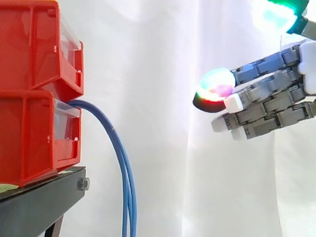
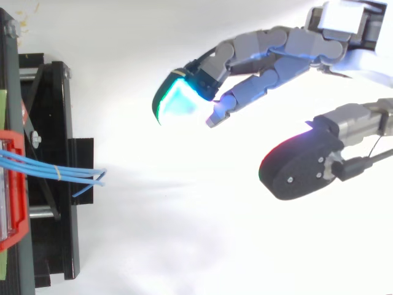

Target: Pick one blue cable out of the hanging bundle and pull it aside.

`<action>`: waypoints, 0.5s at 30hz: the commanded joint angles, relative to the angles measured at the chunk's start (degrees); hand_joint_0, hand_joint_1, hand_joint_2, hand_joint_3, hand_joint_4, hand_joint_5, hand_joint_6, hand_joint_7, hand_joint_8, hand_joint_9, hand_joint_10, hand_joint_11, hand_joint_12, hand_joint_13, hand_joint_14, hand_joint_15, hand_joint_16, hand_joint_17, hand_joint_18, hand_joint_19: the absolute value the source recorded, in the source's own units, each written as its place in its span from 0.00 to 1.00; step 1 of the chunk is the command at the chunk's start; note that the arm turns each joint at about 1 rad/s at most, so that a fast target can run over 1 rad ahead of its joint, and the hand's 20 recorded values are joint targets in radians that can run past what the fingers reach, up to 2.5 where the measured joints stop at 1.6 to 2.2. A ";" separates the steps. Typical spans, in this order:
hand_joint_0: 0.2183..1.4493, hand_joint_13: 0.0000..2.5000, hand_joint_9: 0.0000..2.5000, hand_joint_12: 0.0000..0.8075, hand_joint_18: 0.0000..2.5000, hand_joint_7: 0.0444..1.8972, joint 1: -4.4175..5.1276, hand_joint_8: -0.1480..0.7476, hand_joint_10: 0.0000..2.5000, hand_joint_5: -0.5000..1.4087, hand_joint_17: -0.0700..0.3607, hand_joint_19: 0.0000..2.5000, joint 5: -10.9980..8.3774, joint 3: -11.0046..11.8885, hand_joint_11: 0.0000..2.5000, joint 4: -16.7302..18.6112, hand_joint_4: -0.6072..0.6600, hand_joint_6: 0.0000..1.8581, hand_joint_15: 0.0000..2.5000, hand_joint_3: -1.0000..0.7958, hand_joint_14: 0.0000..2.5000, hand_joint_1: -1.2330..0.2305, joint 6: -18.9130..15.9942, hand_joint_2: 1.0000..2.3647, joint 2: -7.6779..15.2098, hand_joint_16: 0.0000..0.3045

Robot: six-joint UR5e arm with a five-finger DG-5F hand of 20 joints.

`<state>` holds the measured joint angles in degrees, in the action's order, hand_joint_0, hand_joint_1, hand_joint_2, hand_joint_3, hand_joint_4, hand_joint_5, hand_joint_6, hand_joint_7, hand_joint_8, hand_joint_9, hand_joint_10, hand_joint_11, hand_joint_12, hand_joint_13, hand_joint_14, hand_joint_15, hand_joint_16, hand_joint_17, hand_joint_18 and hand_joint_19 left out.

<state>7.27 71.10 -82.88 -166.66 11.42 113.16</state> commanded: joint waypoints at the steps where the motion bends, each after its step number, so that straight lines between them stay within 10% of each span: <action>1: 0.25 0.14 0.29 0.40 0.08 0.37 0.02 0.47 0.00 0.17 0.36 0.00 -1.05 0.00 0.06 0.99 0.67 0.27 0.01 0.31 0.00 0.46 0.97 0.00 0.84 0.12; 15: 0.25 0.14 0.29 0.39 0.08 0.37 -0.24 0.47 0.00 0.18 0.34 0.00 -1.32 0.00 0.07 5.38 0.67 0.27 0.01 0.31 0.00 0.46 1.94 0.00 5.14 0.11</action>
<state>7.15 69.81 -82.88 -162.72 13.18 117.58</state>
